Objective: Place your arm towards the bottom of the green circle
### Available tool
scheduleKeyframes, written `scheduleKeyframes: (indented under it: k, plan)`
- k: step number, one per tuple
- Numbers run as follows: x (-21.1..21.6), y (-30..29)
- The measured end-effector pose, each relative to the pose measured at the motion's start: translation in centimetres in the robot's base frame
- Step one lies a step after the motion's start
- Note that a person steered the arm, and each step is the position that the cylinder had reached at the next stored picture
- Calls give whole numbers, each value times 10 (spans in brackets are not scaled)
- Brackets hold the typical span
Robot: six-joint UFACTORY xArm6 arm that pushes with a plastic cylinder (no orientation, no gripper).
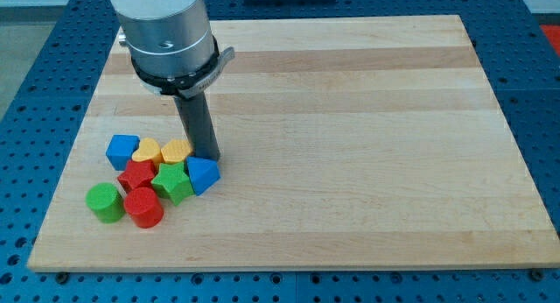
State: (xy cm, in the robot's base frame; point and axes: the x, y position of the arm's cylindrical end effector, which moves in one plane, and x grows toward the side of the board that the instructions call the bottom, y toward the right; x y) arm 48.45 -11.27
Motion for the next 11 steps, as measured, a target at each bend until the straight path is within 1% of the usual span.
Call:
scheduleKeyframes:
  k: [1,2,3,4,5,6,7,9,10,11]
  plan:
    - [0,0]
    - [1,15]
    - [14,56]
    - [55,63]
    - [104,46]
    - [134,11]
    - [133,-17]
    - [133,-123]
    - [123,-125]
    - [99,-126]
